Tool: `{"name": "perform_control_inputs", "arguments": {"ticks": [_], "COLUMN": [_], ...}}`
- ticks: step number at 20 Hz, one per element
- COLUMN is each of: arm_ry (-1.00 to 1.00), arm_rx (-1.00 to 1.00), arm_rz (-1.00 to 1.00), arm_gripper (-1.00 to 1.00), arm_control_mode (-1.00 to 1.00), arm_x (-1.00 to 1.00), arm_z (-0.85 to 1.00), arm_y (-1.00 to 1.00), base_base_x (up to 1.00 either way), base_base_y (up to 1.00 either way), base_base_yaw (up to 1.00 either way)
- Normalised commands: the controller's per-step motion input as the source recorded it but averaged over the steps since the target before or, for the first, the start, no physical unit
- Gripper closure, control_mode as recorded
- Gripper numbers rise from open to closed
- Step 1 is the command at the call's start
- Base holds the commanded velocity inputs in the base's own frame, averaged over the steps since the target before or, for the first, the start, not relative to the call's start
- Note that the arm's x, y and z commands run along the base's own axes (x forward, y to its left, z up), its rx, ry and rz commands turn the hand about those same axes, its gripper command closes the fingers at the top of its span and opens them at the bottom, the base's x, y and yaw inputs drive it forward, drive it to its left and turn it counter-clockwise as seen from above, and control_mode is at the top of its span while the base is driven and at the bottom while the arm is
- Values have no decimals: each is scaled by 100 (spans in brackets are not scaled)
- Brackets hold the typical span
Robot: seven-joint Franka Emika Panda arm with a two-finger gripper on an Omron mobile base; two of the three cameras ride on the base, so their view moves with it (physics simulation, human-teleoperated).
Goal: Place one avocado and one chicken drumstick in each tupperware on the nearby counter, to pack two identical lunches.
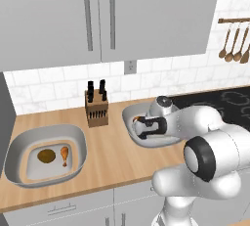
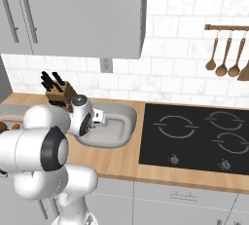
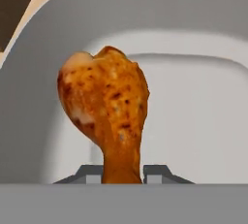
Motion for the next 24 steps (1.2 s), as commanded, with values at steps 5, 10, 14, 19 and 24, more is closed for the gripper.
{"name": "perform_control_inputs", "arguments": {"ticks": [5, 10, 14, 19, 24], "arm_ry": [0, -3, -10, -5, 0], "arm_rx": [0, -1, -3, -1, -4], "arm_rz": [5, 2, 0, 0, -3], "arm_gripper": [-100, -100, -100, -100, -100], "arm_control_mode": [-100, -100, -100, -100, -100], "arm_x": [60, 4, -77, -100, -96], "arm_z": [-4, 5, 53, 98, 100], "arm_y": [-13, -4, 5, 15, 24], "base_base_x": [0, 0, 0, 0, 0], "base_base_y": [0, 0, 0, 0, 0], "base_base_yaw": [0, 0, 0, 0, 0]}}
